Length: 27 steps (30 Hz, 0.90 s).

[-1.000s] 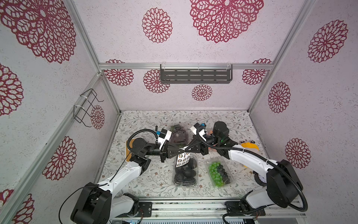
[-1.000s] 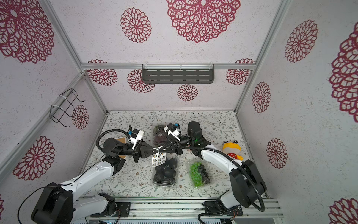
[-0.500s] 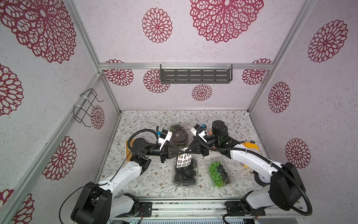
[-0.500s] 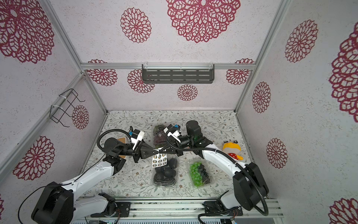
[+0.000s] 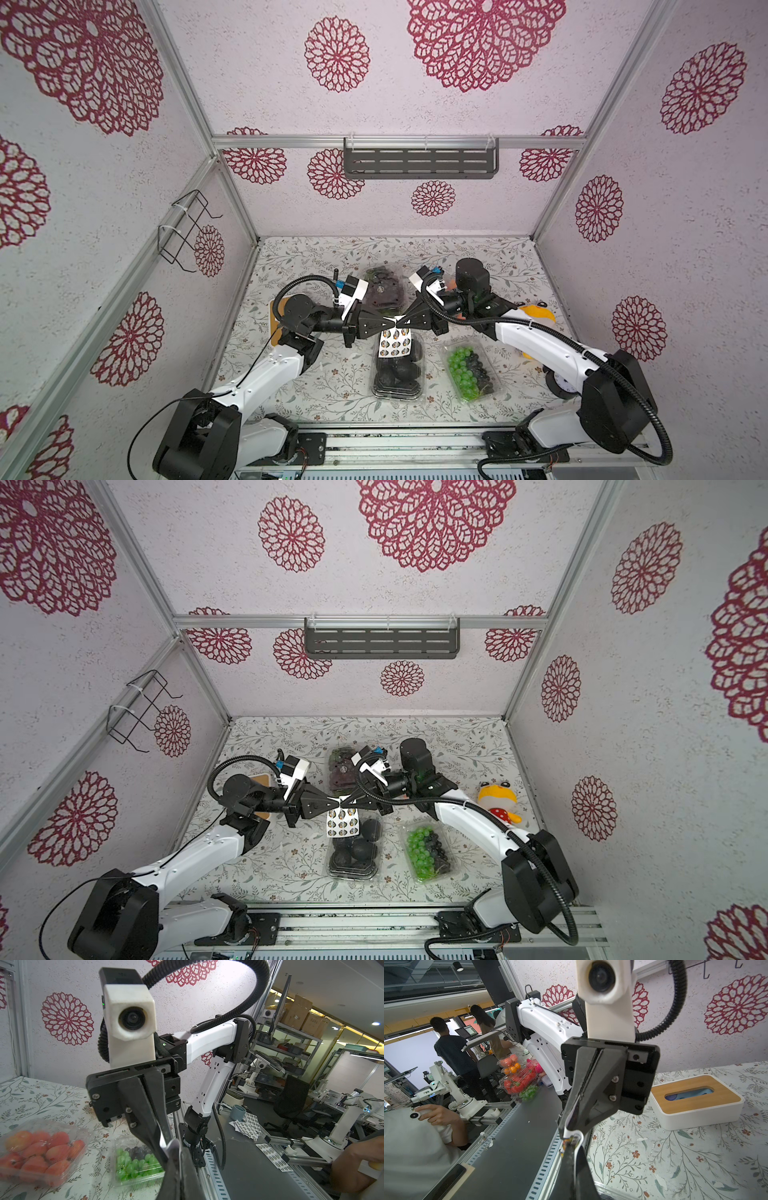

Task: Label fruit boxes
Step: Adjust the label sticker.

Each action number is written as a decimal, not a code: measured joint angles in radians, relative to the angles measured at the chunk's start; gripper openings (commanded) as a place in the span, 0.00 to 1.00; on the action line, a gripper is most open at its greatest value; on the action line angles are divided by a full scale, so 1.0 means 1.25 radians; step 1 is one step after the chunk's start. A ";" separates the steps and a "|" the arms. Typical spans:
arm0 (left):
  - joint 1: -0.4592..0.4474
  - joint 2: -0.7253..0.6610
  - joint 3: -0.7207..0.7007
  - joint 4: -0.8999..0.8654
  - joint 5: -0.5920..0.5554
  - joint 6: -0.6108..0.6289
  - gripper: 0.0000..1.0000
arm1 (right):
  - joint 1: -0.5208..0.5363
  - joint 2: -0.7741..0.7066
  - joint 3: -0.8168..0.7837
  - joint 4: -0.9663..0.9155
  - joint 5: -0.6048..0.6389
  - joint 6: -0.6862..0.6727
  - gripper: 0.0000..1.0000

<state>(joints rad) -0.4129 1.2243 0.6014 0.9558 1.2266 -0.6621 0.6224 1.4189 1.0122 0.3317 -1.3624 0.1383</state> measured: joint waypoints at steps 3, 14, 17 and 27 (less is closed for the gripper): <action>0.000 0.000 0.000 0.000 0.000 0.000 0.00 | 0.000 0.000 0.000 0.000 0.000 0.000 0.00; 0.000 0.001 0.000 0.001 0.000 0.000 0.00 | 0.000 -0.002 0.000 -0.001 0.001 0.000 0.00; 0.000 0.001 0.000 0.000 0.000 0.000 0.00 | 0.000 -0.002 0.000 -0.001 0.002 0.000 0.00; 0.004 -0.002 0.000 -0.003 -0.011 0.002 0.00 | 0.001 -0.022 -0.005 -0.012 0.023 -0.006 0.00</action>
<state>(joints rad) -0.4080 1.2221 0.6010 0.9516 1.2133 -0.6598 0.6235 1.3911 1.0054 0.3168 -1.3331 0.1303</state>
